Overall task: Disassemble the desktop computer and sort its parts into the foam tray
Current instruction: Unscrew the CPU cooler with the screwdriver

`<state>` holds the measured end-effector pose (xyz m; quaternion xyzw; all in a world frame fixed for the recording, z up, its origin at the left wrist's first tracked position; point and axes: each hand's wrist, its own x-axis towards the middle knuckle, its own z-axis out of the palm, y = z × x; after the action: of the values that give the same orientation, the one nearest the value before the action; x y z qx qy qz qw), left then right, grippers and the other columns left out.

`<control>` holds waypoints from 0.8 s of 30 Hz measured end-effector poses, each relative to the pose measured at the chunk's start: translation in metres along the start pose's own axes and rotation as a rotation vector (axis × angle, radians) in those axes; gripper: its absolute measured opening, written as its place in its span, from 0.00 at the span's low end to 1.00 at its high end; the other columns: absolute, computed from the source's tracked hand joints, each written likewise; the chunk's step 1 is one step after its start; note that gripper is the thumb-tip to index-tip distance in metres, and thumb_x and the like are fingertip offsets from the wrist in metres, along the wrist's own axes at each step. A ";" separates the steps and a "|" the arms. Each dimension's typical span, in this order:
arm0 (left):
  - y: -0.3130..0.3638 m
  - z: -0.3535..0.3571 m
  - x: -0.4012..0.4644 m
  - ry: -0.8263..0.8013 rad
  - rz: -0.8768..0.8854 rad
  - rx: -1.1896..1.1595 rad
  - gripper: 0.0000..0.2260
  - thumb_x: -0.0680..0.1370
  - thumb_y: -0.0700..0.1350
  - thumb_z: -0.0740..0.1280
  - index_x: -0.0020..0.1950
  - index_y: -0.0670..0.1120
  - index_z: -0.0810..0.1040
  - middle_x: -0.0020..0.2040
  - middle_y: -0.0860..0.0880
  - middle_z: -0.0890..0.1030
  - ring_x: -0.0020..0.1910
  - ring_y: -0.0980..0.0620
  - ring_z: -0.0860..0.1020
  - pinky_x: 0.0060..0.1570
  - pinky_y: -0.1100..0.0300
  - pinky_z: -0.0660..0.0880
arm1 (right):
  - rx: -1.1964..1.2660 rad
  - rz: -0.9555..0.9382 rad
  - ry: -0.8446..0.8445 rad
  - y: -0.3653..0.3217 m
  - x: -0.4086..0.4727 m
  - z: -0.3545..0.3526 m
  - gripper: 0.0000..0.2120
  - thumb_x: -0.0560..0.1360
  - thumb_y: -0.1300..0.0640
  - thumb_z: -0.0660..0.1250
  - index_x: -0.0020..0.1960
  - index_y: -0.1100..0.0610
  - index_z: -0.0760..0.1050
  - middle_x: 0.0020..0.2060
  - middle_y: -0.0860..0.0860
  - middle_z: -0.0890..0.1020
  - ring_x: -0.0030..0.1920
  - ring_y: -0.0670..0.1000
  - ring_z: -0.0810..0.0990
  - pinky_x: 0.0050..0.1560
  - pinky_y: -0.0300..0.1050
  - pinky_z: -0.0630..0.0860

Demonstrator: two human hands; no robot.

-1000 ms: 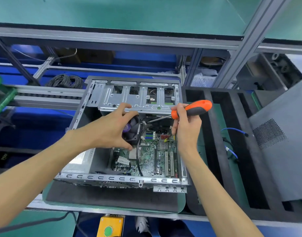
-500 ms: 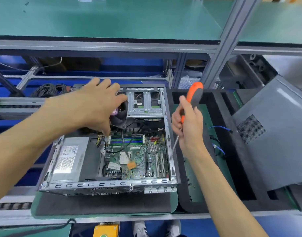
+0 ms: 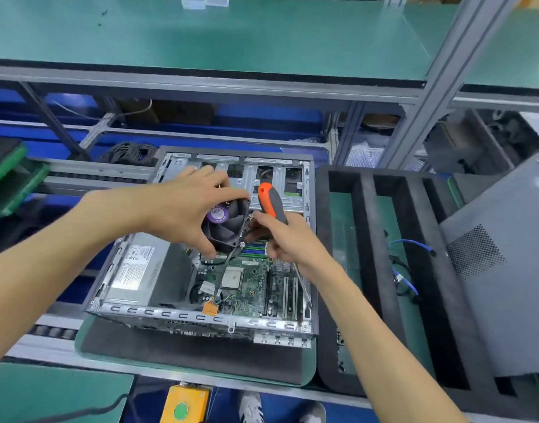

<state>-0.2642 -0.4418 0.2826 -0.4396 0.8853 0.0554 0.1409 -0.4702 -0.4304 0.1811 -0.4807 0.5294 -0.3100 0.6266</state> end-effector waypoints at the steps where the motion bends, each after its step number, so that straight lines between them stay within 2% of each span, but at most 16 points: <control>1: -0.002 0.007 -0.001 0.019 -0.006 -0.054 0.48 0.62 0.68 0.75 0.77 0.60 0.57 0.55 0.56 0.63 0.51 0.55 0.59 0.51 0.59 0.57 | -0.046 -0.009 0.040 0.001 0.001 0.001 0.15 0.79 0.46 0.68 0.43 0.58 0.78 0.35 0.55 0.85 0.22 0.49 0.69 0.24 0.38 0.61; 3: -0.006 0.019 -0.002 0.049 -0.043 -0.118 0.48 0.62 0.68 0.75 0.77 0.59 0.58 0.56 0.54 0.65 0.53 0.55 0.60 0.55 0.58 0.60 | -0.158 -0.053 0.155 0.002 0.004 0.001 0.16 0.77 0.49 0.68 0.35 0.54 0.68 0.25 0.49 0.73 0.24 0.48 0.65 0.27 0.40 0.62; 5: -0.014 0.030 -0.004 0.048 -0.098 -0.104 0.49 0.62 0.70 0.74 0.77 0.58 0.57 0.58 0.54 0.65 0.54 0.56 0.59 0.60 0.57 0.61 | -0.250 -0.115 0.264 0.003 0.005 -0.001 0.18 0.77 0.52 0.67 0.34 0.52 0.61 0.22 0.44 0.64 0.24 0.46 0.61 0.25 0.37 0.60; 6: -0.019 0.034 -0.005 0.044 -0.135 -0.100 0.49 0.62 0.71 0.74 0.77 0.58 0.57 0.58 0.54 0.65 0.55 0.56 0.59 0.61 0.57 0.61 | -0.289 -0.146 0.305 0.003 0.005 -0.003 0.19 0.76 0.54 0.67 0.33 0.53 0.60 0.22 0.44 0.63 0.23 0.45 0.60 0.23 0.36 0.58; 8: -0.030 0.039 -0.010 0.062 -0.203 -0.172 0.50 0.61 0.70 0.75 0.77 0.58 0.58 0.56 0.56 0.65 0.56 0.54 0.62 0.61 0.56 0.63 | -0.356 -0.184 0.317 0.002 0.006 -0.007 0.18 0.77 0.54 0.67 0.32 0.55 0.64 0.23 0.47 0.66 0.23 0.45 0.61 0.26 0.38 0.61; 10: -0.035 0.041 -0.015 0.104 -0.230 -0.343 0.49 0.60 0.69 0.77 0.76 0.59 0.60 0.57 0.57 0.67 0.59 0.53 0.66 0.60 0.56 0.66 | -0.438 -0.168 0.188 -0.001 0.005 -0.006 0.16 0.79 0.50 0.67 0.38 0.60 0.72 0.28 0.55 0.73 0.27 0.48 0.67 0.32 0.43 0.65; 12: -0.033 0.039 -0.016 0.164 -0.226 -0.500 0.50 0.58 0.69 0.77 0.75 0.58 0.62 0.59 0.60 0.69 0.61 0.57 0.68 0.58 0.62 0.67 | -0.543 -0.160 0.107 0.001 0.003 -0.002 0.18 0.79 0.46 0.67 0.38 0.58 0.71 0.28 0.54 0.73 0.28 0.50 0.68 0.32 0.43 0.64; 13: -0.030 0.038 -0.016 0.201 -0.231 -0.569 0.50 0.57 0.70 0.76 0.75 0.59 0.62 0.60 0.63 0.70 0.60 0.62 0.69 0.57 0.68 0.66 | -0.554 -0.178 0.133 0.001 0.001 -0.001 0.19 0.79 0.46 0.68 0.36 0.57 0.70 0.27 0.54 0.73 0.27 0.49 0.68 0.31 0.43 0.64; 15: -0.019 0.032 -0.015 0.289 -0.235 -0.690 0.50 0.55 0.70 0.76 0.74 0.61 0.62 0.59 0.72 0.69 0.58 0.75 0.68 0.52 0.78 0.66 | -0.500 -0.234 0.261 -0.002 -0.001 -0.005 0.20 0.79 0.46 0.68 0.35 0.57 0.71 0.27 0.54 0.76 0.25 0.45 0.69 0.27 0.38 0.64; 16: -0.013 0.028 -0.013 0.327 -0.227 -0.741 0.48 0.55 0.69 0.77 0.72 0.63 0.63 0.58 0.74 0.68 0.57 0.79 0.68 0.51 0.78 0.67 | -0.467 -0.243 0.321 -0.006 -0.001 -0.009 0.20 0.79 0.45 0.68 0.36 0.59 0.72 0.27 0.55 0.78 0.25 0.44 0.69 0.27 0.36 0.64; 17: -0.007 0.024 -0.010 0.360 -0.218 -0.788 0.47 0.56 0.68 0.78 0.71 0.62 0.64 0.58 0.74 0.69 0.57 0.78 0.69 0.53 0.75 0.69 | -0.414 -0.235 0.343 -0.011 -0.003 -0.014 0.21 0.79 0.44 0.68 0.37 0.60 0.75 0.30 0.56 0.80 0.26 0.45 0.70 0.28 0.37 0.65; 19: 0.009 0.014 -0.001 0.428 -0.176 -0.873 0.44 0.58 0.66 0.80 0.69 0.58 0.66 0.60 0.67 0.73 0.59 0.69 0.73 0.61 0.62 0.73 | -0.208 -0.211 0.309 -0.021 -0.009 -0.026 0.19 0.78 0.43 0.69 0.37 0.57 0.79 0.31 0.53 0.83 0.27 0.46 0.73 0.30 0.38 0.68; 21: 0.030 0.005 0.014 0.496 -0.106 -0.972 0.41 0.58 0.63 0.80 0.66 0.56 0.68 0.61 0.60 0.76 0.62 0.60 0.75 0.65 0.51 0.72 | 0.022 -0.190 0.285 -0.028 -0.022 -0.045 0.16 0.78 0.44 0.69 0.37 0.52 0.80 0.31 0.50 0.84 0.24 0.43 0.73 0.24 0.34 0.65; 24: 0.071 -0.007 0.047 0.509 -0.036 -1.096 0.38 0.58 0.64 0.80 0.63 0.59 0.69 0.59 0.61 0.79 0.61 0.61 0.76 0.64 0.56 0.71 | 0.189 -0.185 0.397 -0.025 -0.046 -0.091 0.15 0.76 0.44 0.70 0.39 0.54 0.76 0.29 0.47 0.80 0.25 0.44 0.72 0.20 0.34 0.59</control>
<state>-0.3487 -0.4358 0.2733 -0.4626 0.7263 0.3939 -0.3215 -0.5662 -0.4229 0.2231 -0.3958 0.5647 -0.5026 0.5213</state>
